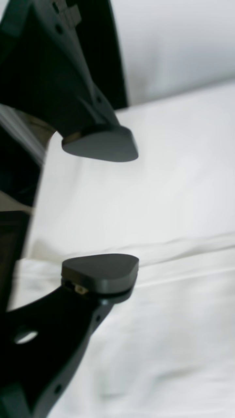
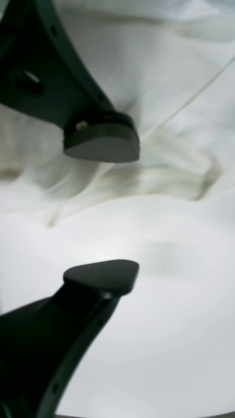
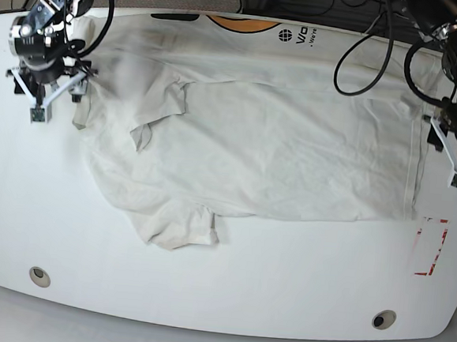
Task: Layout the t-shirt on the table in an organized manner, then fold the t-shirt properly
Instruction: 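Release the hem and move both grippers to the t-shirt's opposite edge, then pinch the t-shirt edge with both grippers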
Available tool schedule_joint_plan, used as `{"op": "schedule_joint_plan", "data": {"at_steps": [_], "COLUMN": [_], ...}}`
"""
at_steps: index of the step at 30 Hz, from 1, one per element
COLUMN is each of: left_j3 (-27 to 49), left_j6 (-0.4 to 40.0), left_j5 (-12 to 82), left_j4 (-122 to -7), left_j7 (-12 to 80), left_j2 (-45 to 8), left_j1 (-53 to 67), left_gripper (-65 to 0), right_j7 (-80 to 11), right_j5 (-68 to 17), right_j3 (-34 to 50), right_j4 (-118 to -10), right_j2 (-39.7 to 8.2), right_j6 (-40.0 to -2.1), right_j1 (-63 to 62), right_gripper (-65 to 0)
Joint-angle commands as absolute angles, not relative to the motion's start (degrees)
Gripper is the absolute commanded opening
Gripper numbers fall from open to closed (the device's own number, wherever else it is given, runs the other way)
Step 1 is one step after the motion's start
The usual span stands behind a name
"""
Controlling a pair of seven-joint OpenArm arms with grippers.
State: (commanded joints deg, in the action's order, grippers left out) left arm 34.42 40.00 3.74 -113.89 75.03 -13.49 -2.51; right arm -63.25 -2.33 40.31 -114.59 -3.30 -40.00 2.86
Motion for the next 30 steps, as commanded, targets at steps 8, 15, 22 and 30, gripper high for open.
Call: {"op": "schedule_joint_plan", "data": {"at_steps": [8,15,22,30], "left_j3": [34.4,31.3,26.4,23.6], "left_j6": [40.0,40.0,37.0,30.7], "left_j5": [3.6,3.6,3.6,3.6], "left_j4": [-106.1,-91.0,-78.1,-69.2], "left_j7": [71.5,62.4,51.2,44.1], "left_j2": [-13.5,-13.8,-15.3,-16.2], "left_j1": [-14.5,-21.2,-23.9,-24.9], "left_gripper": [-24.9,-24.9,-24.9,-24.9], "right_j7": [-61.9,-56.1,-48.7,-39.5], "right_j5": [2.8,4.6,4.2,4.5], "right_j3": [37.8,37.8,37.7,37.7], "right_j4": [-102.7,-87.9,-71.7,-59.6], "right_j2": [-3.7,-5.5,-8.2,-8.9], "right_j6": [-40.0,-40.0,-40.0,-40.0], "right_j1": [-10.2,-19.0,-26.1,-30.3], "right_gripper": [-21.2,-21.2,-21.2,-21.2]}}
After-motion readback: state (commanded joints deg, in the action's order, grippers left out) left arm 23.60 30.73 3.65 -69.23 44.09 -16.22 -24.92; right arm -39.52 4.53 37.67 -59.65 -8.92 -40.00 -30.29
